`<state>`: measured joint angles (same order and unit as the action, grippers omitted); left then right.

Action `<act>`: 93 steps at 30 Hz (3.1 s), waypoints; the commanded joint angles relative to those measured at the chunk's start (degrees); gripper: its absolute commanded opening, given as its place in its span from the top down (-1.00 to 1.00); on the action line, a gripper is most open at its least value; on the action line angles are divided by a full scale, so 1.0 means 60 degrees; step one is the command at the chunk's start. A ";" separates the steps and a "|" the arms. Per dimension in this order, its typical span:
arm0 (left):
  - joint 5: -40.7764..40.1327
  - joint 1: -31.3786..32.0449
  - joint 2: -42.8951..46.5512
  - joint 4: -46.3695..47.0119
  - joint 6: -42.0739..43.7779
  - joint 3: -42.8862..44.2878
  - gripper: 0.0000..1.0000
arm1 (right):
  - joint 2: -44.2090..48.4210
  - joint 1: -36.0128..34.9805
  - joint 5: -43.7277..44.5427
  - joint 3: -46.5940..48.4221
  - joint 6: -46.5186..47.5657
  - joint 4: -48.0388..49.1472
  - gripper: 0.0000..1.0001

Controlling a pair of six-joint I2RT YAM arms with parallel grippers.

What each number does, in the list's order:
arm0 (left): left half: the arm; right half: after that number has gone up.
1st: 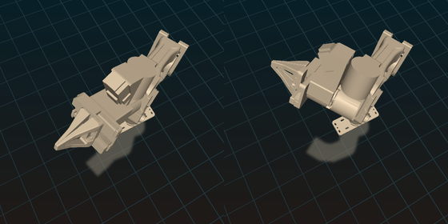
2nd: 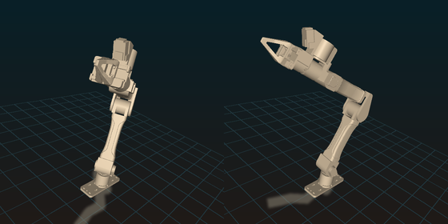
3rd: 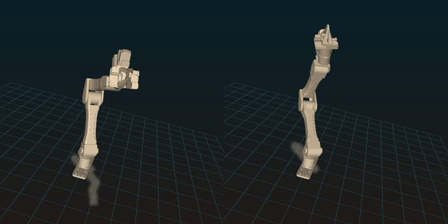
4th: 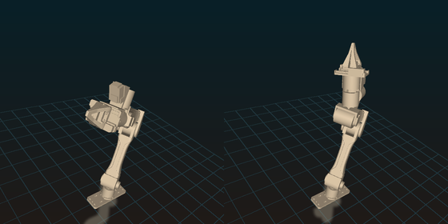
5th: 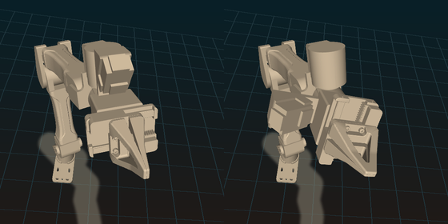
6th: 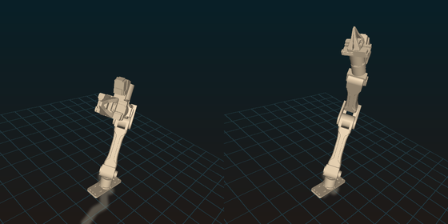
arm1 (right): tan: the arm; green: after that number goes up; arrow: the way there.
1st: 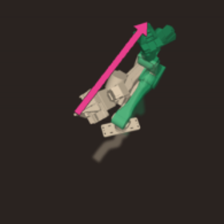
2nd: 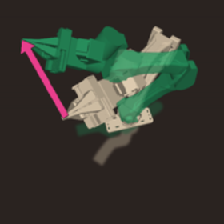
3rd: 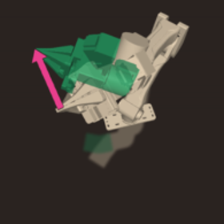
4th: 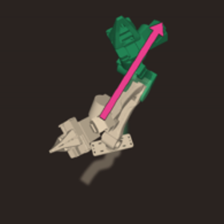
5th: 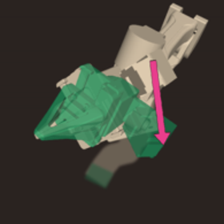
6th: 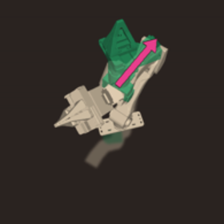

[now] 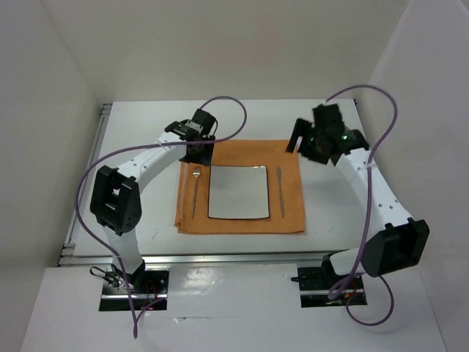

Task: Set the dinner table for one person

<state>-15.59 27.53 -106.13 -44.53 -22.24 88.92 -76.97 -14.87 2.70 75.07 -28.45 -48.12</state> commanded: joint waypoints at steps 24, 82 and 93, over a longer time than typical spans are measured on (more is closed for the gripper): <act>-0.1209 -0.1527 0.2220 0.0844 0.2212 -0.0421 -0.33 | -0.5919 0.4662 0.1060 0.4876 0.1269 0.0182 -0.33; -0.0580 -0.2274 0.1985 0.0523 0.2022 -0.0583 -0.31 | -0.7531 0.0487 0.0987 0.5973 0.1518 -0.0652 0.95; -0.0477 -0.2274 0.1985 0.0435 0.2022 -0.0684 -0.28 | -0.7431 0.0487 0.1074 0.7115 0.1694 -0.0813 -0.18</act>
<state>-19.16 14.04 -95.83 -42.04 -10.44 85.58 -123.46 -12.01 8.38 112.62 -18.81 -52.86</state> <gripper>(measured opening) 0.644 0.583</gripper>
